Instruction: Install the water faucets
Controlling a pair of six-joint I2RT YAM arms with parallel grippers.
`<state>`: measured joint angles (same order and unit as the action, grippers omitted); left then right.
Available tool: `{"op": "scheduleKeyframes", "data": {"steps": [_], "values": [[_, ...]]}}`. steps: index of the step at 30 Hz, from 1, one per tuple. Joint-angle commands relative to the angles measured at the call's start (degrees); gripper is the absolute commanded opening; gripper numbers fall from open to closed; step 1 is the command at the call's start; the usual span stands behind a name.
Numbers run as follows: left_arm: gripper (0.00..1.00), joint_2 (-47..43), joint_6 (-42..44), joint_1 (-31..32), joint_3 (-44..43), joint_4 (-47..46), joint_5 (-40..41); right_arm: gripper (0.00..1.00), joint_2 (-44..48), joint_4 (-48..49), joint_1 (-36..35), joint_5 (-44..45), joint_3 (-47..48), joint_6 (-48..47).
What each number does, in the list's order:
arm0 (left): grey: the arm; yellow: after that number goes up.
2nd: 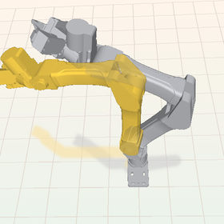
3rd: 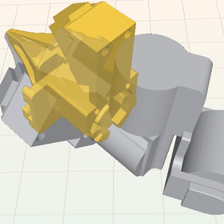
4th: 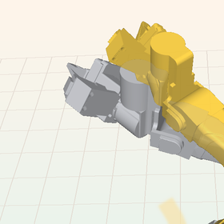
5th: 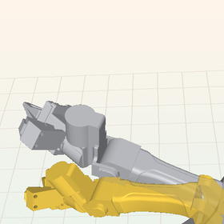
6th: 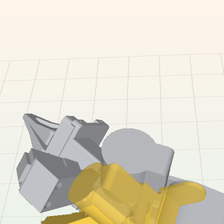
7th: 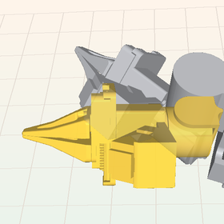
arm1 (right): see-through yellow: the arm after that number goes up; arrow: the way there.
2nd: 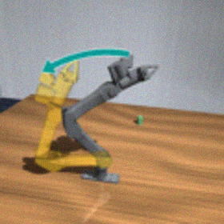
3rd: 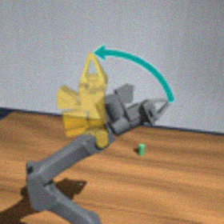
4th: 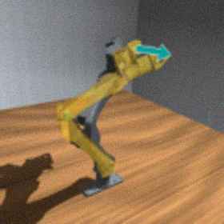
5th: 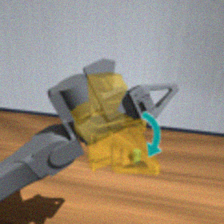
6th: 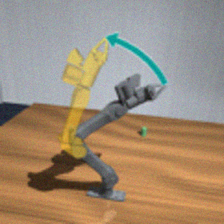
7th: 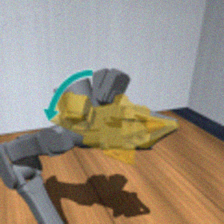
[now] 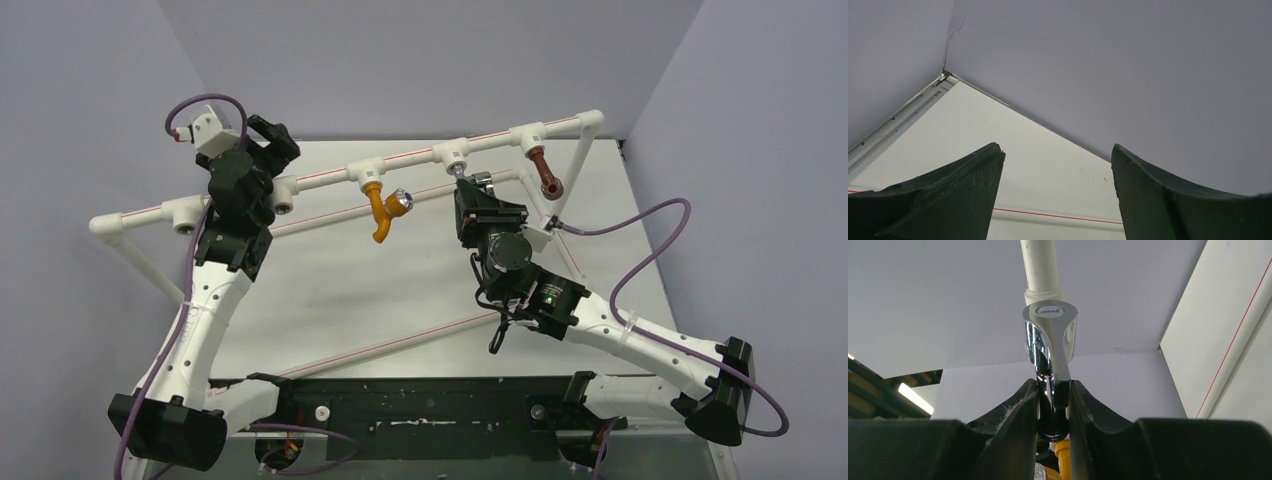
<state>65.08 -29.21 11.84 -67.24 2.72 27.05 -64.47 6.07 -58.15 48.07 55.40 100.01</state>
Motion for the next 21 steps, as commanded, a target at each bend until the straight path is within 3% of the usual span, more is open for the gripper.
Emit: {"op": "scheduleKeyframes", "data": {"steps": [1, 14, 21], "values": [[0.76, 2.0, 0.3, 0.2, 4.2, 15.7, 0.4, 0.22, -1.8, -7.2, 2.0, 3.3, -1.2, 0.9], [0.76, 2.8, 0.4, -0.3, 4.3, 15.7, 0.7, 0.65, 1.1, -6.5, 0.6, 3.3, -1.9, -3.8], [0.76, 3.0, 0.5, -0.7, 4.3, 15.7, 0.8, 0.75, 5.2, -4.0, -1.6, 1.1, -3.5, -10.7]]}}
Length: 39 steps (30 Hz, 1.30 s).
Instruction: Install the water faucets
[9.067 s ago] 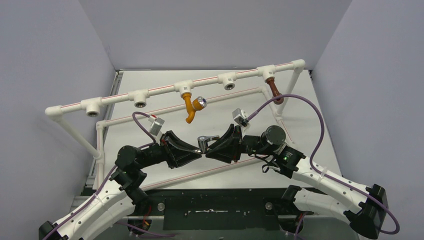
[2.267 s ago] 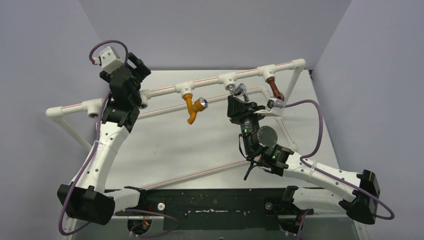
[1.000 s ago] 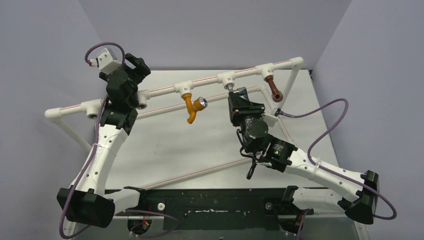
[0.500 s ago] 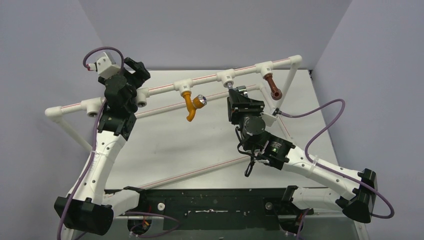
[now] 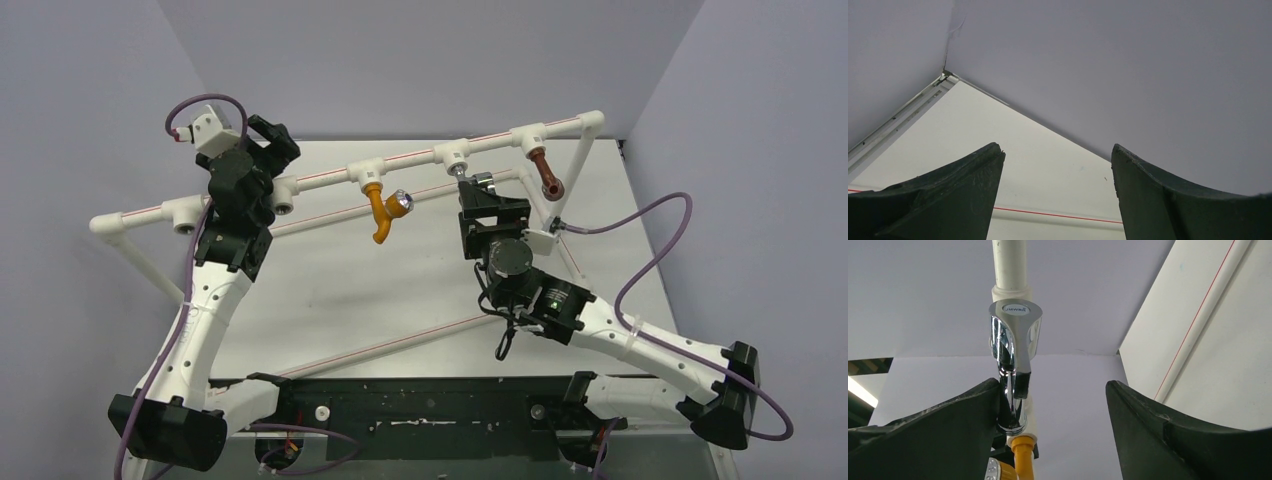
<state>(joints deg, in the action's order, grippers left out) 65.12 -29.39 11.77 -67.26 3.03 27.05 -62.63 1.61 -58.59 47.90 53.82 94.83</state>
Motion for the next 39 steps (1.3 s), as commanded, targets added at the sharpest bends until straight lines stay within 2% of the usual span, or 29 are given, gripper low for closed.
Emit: {"op": "scheduleKeyframes", "data": {"steps": [1, 6, 13, 16, 19, 22, 31, 39], "values": [[0.76, 3.0, 0.7, -0.7, 4.3, 15.4, 0.7, 0.76, 4.1, 1.4, -1.7, 0.9, -2.6, -7.1], [0.76, 3.0, 0.8, -1.0, 4.3, 15.3, 0.9, 0.79, 7.7, -1.4, -2.4, -2.4, -2.8, -10.9], [0.76, 3.4, 0.9, -1.6, 4.3, 15.4, 0.9, 0.79, 14.1, -5.5, -2.3, -7.1, -3.1, -23.4], [0.76, 3.9, 0.8, -1.9, 4.2, 15.6, 0.7, 0.78, 16.6, -6.1, -2.1, -9.0, -1.9, -33.6], [0.76, 4.3, 0.7, -2.2, 4.2, 15.7, -0.2, 0.79, 18.5, -2.4, -1.6, -14.7, -1.4, -49.8], [0.76, 4.6, 0.6, -2.1, 4.2, 15.6, -1.1, 0.8, 18.8, -3.1, -1.6, -17.6, 0.6, -59.8], [0.76, 5.6, 0.6, -2.2, 4.0, 15.9, -1.2, 0.79, 15.1, -7.9, -1.6, -29.1, 9.8, -88.7], [0.76, 6.0, 0.3, -2.2, 3.8, 15.8, -2.7, 0.83, 12.6, -7.7, -1.6, -38.3, 11.3, -117.0]]}}
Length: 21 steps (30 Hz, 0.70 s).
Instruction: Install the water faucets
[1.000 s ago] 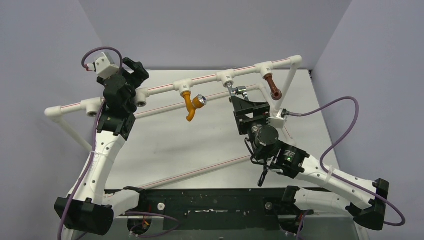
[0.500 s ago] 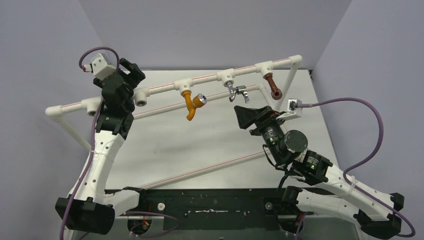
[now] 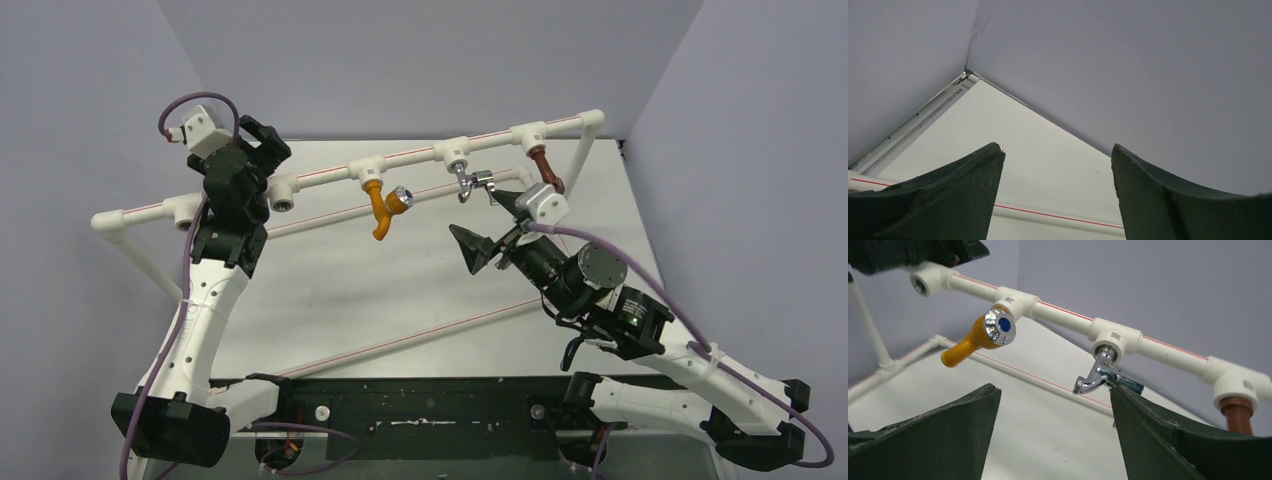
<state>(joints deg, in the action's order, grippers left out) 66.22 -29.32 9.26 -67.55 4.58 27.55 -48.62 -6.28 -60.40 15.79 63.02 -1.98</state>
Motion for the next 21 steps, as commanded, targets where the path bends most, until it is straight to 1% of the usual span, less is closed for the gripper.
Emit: {"op": "scheduleKeyframes", "data": {"steps": [1, 4, 7, 10, 15, 16, 21], "values": [[0.76, 5.0, 0.4, 0.2, 4.0, 14.4, -3.2, 0.83, -1.9, 0.3, 0.1, -7.0, 1.9, -23.8], [0.76, 5.2, 0.6, 0.1, 3.7, 14.8, -3.0, 0.86, -2.7, 0.7, 0.0, -7.6, 0.1, -35.6], [0.76, 5.4, 0.7, 0.1, 3.6, 14.9, -3.2, 0.87, -2.9, 4.4, -0.2, -6.2, -2.6, -46.0], [0.76, 5.7, 0.7, 0.1, 3.4, 14.9, -3.7, 0.87, -3.2, 10.4, -0.4, -2.8, -5.8, -55.3], [0.76, 6.3, 0.6, 0.1, 3.2, 15.0, -4.1, 0.87, -6.9, 16.1, -0.3, 4.2, -8.4, -68.3], [0.76, 6.3, 0.6, 0.1, 3.3, 15.1, -4.1, 0.85, -8.5, 19.9, -0.3, 6.4, -9.3, -72.1], [0.76, 6.5, 0.5, 0.1, 3.2, 15.0, -4.3, 0.79, -11.1, 25.3, 0.1, 10.3, -10.1, -76.6]]}}
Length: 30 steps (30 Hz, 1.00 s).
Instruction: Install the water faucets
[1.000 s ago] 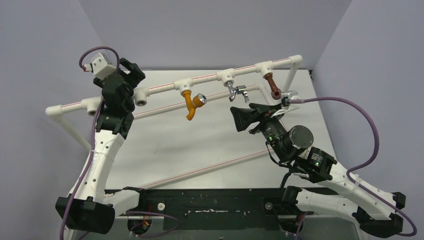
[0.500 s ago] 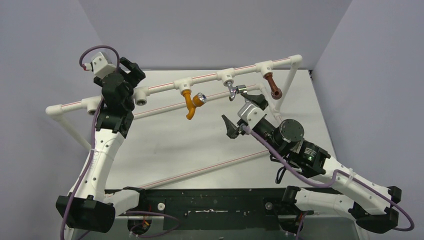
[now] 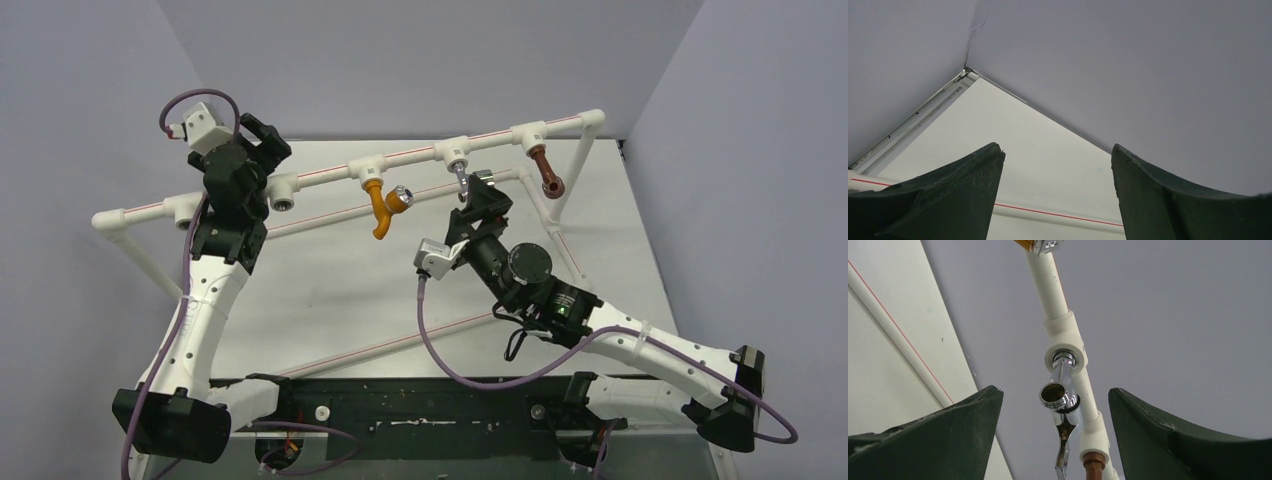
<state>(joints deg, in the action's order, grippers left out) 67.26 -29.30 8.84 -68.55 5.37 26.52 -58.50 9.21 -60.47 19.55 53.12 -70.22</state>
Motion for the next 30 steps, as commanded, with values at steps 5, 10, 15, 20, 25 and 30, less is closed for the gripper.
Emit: {"op": "scheduleKeyframes", "data": {"steps": [5, 10, 15, 20, 25, 30], "values": [[0.76, 5.6, 0.5, 0.5, 4.2, 14.3, -3.6, 0.69, -3.9, 11.1, 2.1, 7.8, 0.8, -8.0], [0.76, 5.6, 0.4, 0.5, 4.2, 14.3, -3.6, 0.63, -5.3, 13.0, 3.6, 8.4, 0.7, -7.7], [0.76, 5.7, 0.4, 0.5, 4.1, 14.4, -3.7, 0.53, -5.5, 13.5, 5.0, 7.8, 0.4, -5.9], [0.76, 5.8, 0.3, 0.5, 4.1, 14.4, -3.8, 0.24, -5.9, 13.4, 5.4, 7.0, 0.7, -3.4], [0.76, 5.8, 0.4, 0.5, 4.0, 14.5, -3.7, 0.0, -6.3, 14.3, 5.5, 7.2, 1.1, 0.9], [0.76, 5.6, 0.3, 0.6, 4.1, 14.5, -3.7, 0.0, -6.3, 19.7, 5.7, 8.0, -0.5, 11.2]]}}
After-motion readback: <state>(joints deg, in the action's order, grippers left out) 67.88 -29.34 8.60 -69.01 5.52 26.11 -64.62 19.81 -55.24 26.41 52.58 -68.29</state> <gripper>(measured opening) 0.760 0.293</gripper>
